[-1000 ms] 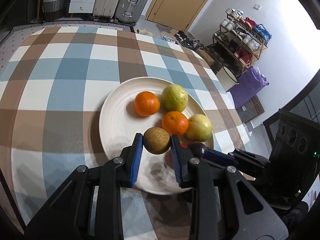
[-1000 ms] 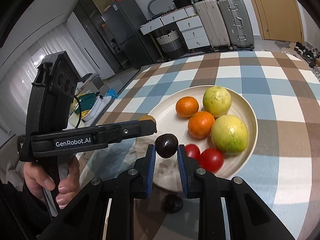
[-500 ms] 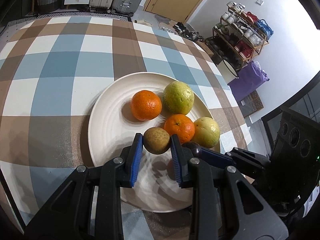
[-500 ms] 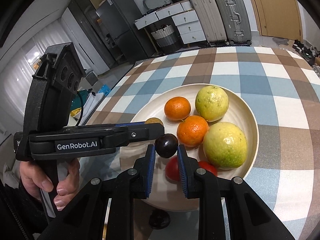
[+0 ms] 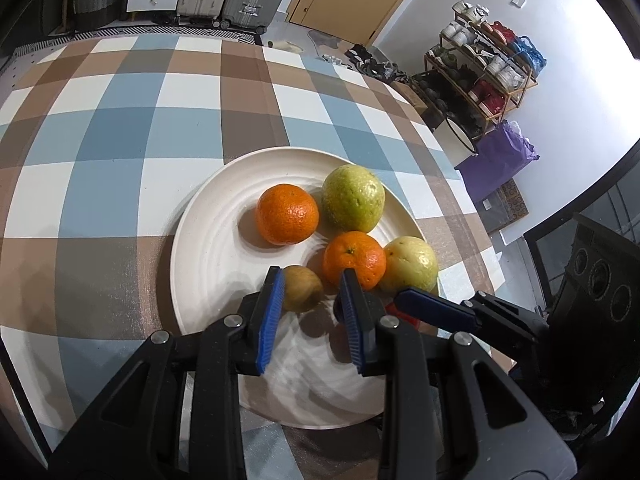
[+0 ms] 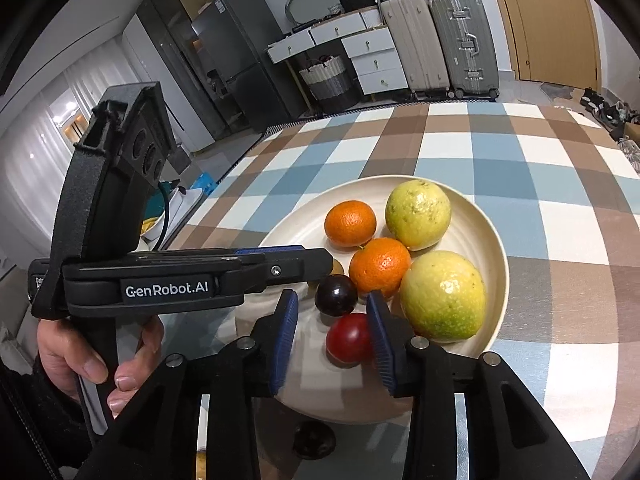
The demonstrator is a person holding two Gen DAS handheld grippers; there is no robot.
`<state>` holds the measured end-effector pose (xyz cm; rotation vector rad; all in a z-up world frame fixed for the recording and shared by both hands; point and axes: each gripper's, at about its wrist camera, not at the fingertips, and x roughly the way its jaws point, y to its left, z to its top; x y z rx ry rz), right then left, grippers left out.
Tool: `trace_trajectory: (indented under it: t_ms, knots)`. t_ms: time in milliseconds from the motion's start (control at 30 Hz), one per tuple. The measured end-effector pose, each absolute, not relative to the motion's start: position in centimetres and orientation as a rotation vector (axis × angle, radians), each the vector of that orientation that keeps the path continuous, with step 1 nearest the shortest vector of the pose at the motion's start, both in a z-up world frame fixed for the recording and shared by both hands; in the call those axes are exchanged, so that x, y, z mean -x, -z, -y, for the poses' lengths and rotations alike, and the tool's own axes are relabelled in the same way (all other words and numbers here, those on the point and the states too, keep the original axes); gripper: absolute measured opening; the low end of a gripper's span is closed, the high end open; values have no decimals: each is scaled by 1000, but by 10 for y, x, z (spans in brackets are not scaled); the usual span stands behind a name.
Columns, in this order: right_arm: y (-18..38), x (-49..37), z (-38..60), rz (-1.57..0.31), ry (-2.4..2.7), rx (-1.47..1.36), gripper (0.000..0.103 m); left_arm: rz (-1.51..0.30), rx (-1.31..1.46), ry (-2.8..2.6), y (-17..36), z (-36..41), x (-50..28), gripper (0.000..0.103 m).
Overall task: Organize fruits
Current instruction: 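Lower the kiwi and plum onto the plate and open both grippers, then withdraw both grippers toward the remaining plum and kiwi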
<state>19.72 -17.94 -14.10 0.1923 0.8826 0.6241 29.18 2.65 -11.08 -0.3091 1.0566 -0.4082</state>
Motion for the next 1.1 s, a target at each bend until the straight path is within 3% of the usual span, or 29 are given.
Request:
trace_trajectory:
  t_ms: [600,1100]
  knots:
    - [118,-166,192,-800,-624,-207,37,-967,224,341,76,-32,-238,25]
    - [108,-126,204,-737,-611,-224,45,-923,187,319,63,-32,-181,25]
